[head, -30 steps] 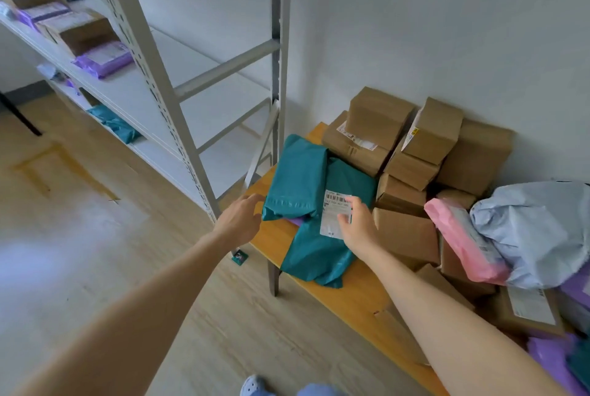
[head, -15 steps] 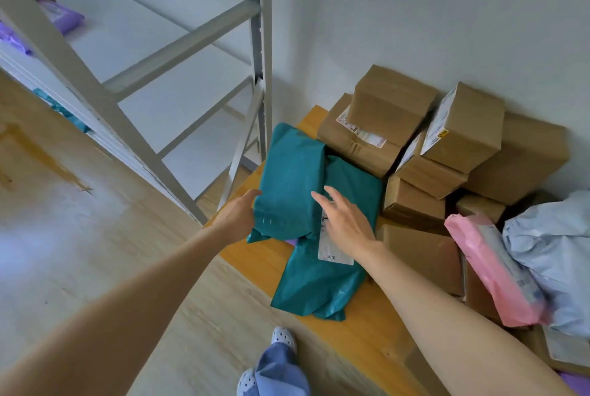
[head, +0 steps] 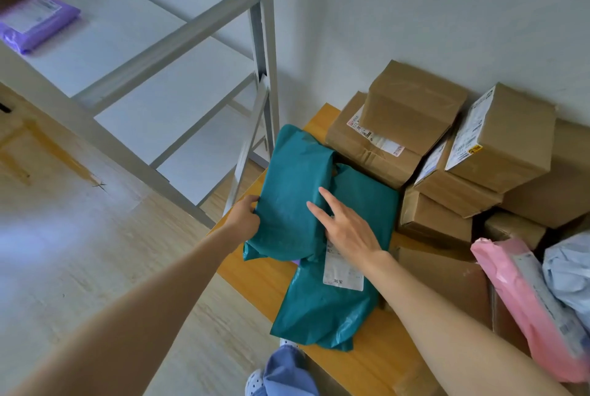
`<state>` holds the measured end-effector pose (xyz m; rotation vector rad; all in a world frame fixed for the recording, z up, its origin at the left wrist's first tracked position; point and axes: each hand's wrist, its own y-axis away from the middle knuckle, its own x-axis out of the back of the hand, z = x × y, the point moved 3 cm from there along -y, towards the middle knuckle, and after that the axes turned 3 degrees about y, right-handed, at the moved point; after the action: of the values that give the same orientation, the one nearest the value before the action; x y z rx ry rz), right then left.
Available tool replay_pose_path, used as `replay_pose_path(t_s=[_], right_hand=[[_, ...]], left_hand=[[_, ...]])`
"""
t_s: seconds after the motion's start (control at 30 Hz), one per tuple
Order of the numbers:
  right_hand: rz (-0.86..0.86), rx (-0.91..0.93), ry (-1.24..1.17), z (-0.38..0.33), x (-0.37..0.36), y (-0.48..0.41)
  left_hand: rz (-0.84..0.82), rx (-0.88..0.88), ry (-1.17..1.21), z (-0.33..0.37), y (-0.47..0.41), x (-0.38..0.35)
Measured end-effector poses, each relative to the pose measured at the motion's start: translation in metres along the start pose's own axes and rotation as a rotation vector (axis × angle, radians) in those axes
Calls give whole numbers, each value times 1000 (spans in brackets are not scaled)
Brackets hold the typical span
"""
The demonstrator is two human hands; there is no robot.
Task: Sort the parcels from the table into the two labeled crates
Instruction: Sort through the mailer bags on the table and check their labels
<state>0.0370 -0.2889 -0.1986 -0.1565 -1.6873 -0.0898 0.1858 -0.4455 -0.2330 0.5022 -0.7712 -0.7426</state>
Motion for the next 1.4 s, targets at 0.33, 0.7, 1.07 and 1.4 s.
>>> replay_pose_path(t_s=[0.33, 0.7, 1.07, 1.4], right_hand=[[59, 10, 0, -13, 21, 2], [166, -356, -390, -40, 38, -1], [475, -581, -826, -64, 83, -13], [639, -574, -1168, -68, 156, -27]], left_hand=[[-30, 41, 158, 11, 12, 44], [-143, -76, 221, 52, 34, 94], [-146, -269, 333, 90, 61, 130], [-143, -619, 97, 152, 103, 169]])
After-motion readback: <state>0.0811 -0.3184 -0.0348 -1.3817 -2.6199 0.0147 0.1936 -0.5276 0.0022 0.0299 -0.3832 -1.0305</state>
